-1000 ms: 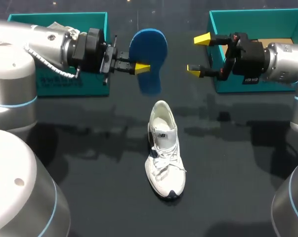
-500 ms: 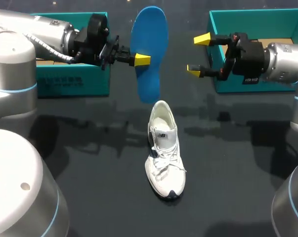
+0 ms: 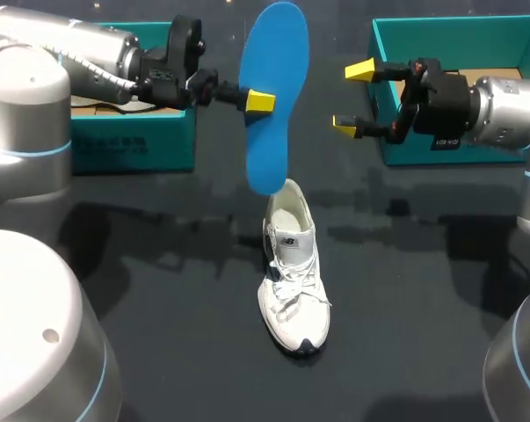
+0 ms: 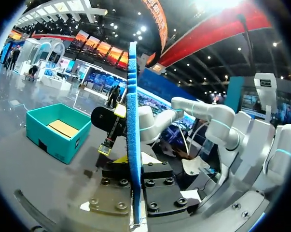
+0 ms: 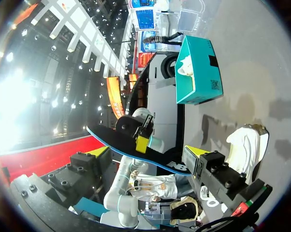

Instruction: Take the shoe out of the shoebox, open the shoe tongue, remove and reinsert the insole, then place the shoe into the shoebox

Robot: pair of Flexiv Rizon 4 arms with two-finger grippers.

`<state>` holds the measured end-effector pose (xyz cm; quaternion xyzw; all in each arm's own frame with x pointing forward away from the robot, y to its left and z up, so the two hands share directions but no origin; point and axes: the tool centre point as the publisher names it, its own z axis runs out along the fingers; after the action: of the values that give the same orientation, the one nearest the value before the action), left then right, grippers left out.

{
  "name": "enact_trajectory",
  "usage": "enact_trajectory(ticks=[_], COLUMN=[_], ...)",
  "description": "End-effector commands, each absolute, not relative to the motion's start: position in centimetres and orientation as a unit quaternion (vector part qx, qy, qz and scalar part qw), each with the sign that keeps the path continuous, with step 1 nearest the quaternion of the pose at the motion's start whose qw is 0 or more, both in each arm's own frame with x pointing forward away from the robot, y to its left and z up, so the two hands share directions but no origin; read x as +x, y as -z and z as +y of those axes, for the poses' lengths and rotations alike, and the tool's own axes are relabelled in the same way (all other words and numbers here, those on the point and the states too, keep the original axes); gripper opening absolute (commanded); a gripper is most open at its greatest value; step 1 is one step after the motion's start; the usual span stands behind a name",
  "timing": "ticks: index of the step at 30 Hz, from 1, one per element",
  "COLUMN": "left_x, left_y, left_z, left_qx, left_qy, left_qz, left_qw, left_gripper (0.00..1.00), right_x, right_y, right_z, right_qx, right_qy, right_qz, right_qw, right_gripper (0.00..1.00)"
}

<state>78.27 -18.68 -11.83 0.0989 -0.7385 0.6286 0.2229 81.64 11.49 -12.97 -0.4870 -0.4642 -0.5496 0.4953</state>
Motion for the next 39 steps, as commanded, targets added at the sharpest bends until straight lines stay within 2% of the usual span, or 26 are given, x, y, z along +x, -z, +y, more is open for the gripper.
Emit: enact_trajectory(ticks=[1, 25, 39], left_x=[78.6, 79.6, 80.0], left_y=[11.9, 13.6, 16.0], left_z=[-18.8, -18.3, -18.8], left_qx=[0.125, 0.331, 0.412], left_qy=[-0.620, -0.546, -0.522], left_qz=[-0.733, -0.656, -0.597], left_qw=[0.252, 0.402, 0.449], left_gripper=[0.00, 0.00, 0.00], right_x=[81.6, 81.6, 81.6], right_y=[13.0, 13.0, 13.0], right_z=[11.5, 11.5, 11.5], right_qx=[-0.488, -0.488, -0.488], right_qy=[0.549, 0.549, 0.549], right_qz=[-0.465, -0.465, -0.465], right_qw=[0.495, 0.495, 0.495], right_gripper=[1.00, 1.00, 1.00])
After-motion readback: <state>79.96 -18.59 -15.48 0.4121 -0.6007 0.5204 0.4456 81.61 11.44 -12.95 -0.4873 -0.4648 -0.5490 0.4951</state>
